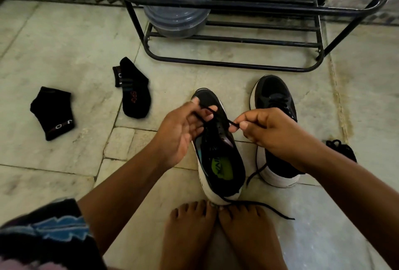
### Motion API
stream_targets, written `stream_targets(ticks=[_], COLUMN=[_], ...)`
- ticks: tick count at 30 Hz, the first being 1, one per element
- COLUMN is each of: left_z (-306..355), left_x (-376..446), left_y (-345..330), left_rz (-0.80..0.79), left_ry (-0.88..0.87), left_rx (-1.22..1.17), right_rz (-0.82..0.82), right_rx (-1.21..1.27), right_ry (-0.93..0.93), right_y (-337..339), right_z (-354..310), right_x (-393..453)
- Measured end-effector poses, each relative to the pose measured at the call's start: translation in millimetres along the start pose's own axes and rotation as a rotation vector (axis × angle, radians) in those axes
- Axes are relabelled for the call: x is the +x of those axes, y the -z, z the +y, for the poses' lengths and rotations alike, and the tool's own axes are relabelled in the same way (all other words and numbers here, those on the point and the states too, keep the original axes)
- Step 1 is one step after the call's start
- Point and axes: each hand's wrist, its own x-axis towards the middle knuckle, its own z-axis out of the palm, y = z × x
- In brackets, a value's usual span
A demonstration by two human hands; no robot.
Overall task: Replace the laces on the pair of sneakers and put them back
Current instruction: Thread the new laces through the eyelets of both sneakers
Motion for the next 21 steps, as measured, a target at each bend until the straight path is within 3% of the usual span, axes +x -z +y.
stream_targets(ticks=[3,7,13,21], left_z=[1,-6,-10,-14], left_x=[1,4,7,8], left_y=[8,19,21,23], left_rz=[-0.001,0.072,0.118,0.100], left_ry=[0.139,0.193,0.153,0.090], left_rx=[-0.252,-0.474,-0.385,-0.320], right_rz=[-0.079,-0.175,0.055,0.061], right_rx=[-0.121,-0.390,-0.593,-0.558], right_ry=[-0.066,-0.203,-0.235,-0.305], right_y=[6,10,24,38], right_z=[3,7,8,3], right_x=[-1,0,1,-2])
